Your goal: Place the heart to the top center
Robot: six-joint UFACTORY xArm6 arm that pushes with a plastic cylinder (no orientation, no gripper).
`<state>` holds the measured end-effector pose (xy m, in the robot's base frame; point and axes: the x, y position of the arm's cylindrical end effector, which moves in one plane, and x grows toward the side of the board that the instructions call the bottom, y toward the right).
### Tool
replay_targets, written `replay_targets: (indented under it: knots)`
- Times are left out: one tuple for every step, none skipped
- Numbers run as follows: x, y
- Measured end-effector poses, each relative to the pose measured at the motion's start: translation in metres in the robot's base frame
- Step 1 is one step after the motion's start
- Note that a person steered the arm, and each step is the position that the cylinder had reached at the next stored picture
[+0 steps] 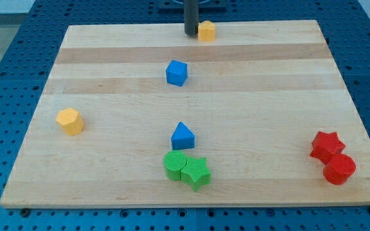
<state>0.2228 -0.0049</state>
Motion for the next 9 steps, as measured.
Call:
replay_targets:
  knots:
    - [0.022,-0.004]
    - [0.035,0.0]
    - [0.035,0.014]
    - [0.035,0.027]
    - [0.034,0.027]
    - [0.02,0.027]
    - [0.005,0.027]
    - [0.015,0.021]
    - [0.025,-0.015]
